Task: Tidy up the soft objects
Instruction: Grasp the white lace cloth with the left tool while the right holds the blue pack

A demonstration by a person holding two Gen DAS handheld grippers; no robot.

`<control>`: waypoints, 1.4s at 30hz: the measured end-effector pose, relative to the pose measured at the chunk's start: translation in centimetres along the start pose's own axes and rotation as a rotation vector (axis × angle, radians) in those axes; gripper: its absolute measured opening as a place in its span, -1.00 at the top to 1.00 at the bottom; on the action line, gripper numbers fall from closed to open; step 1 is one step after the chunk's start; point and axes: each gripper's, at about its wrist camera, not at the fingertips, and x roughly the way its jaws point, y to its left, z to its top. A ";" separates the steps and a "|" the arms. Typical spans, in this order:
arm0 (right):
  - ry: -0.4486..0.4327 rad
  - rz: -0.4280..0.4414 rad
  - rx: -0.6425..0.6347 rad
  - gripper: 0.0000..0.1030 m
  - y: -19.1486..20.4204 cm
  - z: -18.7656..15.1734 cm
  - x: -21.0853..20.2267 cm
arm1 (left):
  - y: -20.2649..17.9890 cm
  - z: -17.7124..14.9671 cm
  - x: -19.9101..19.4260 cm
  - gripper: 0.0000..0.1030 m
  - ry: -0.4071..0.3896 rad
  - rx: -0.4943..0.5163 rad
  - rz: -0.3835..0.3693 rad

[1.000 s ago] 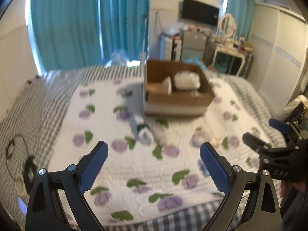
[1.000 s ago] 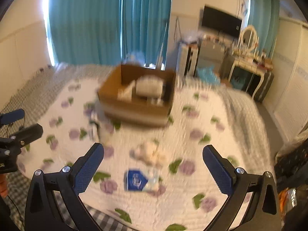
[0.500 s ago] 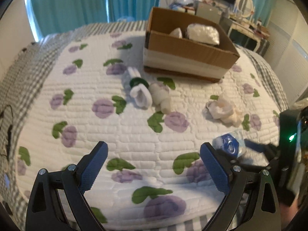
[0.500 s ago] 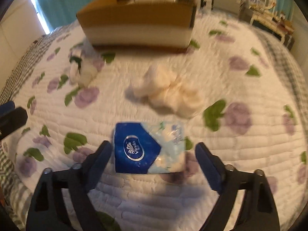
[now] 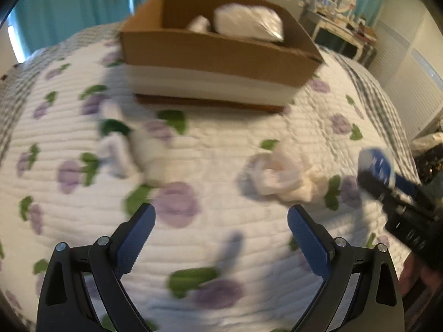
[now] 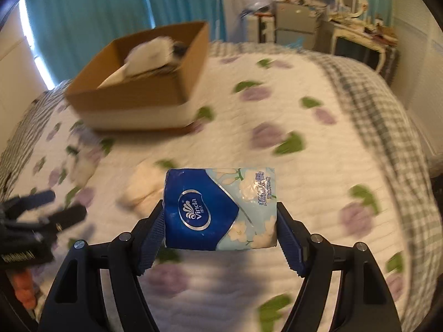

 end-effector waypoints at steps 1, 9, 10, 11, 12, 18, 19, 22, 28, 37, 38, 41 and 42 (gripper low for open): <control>-0.010 -0.014 0.005 -0.43 -0.8 0.4 -0.1 | -0.8 0.2 0.7 -0.90 0.016 0.014 -0.019; -0.009 -0.062 0.031 -0.43 -3.8 1.8 1.5 | -3.4 2.3 3.7 -0.89 0.045 0.045 -0.084; -0.007 -0.065 0.034 -0.43 -4.0 1.9 1.7 | -3.4 2.5 4.0 -0.85 0.045 0.041 -0.084; -0.005 -0.065 0.037 -0.43 -4.1 1.9 2.0 | -3.4 2.7 4.3 -0.85 0.037 0.040 -0.079; -0.003 -0.065 0.040 -0.43 -4.2 1.9 2.2 | -3.4 2.9 4.5 -0.85 0.029 0.042 -0.072; 0.002 -0.069 0.033 -0.43 -3.7 1.5 2.1 | -3.8 2.5 4.9 0.08 0.034 0.083 -0.105; 0.003 -0.069 0.032 -0.43 -3.5 1.5 2.0 | -3.8 2.4 4.6 0.28 0.030 0.093 -0.115; -0.001 -0.073 0.032 -0.43 -3.2 1.7 1.6 | -3.8 2.2 3.5 0.54 0.016 0.113 -0.133; -0.031 -0.071 0.017 -0.43 -1.8 1.9 -1.0 | -3.5 1.5 -0.5 0.59 -0.029 0.147 -0.134; -0.120 -0.058 -0.043 -0.43 1.4 2.9 -7.8 | -1.5 1.8 -8.9 0.59 -0.174 0.197 -0.117; -0.133 -0.056 -0.053 -0.43 1.9 3.1 -8.7 | -1.3 1.9 -10.0 0.59 -0.197 0.208 -0.108; -0.169 -0.046 -0.078 -0.43 3.1 3.6 -11.0 | -0.8 2.3 -12.2 0.59 -0.245 0.222 -0.094; -0.180 -0.043 -0.086 -0.43 3.6 3.7 -11.6 | -0.6 2.5 -13.1 0.59 -0.262 0.227 -0.087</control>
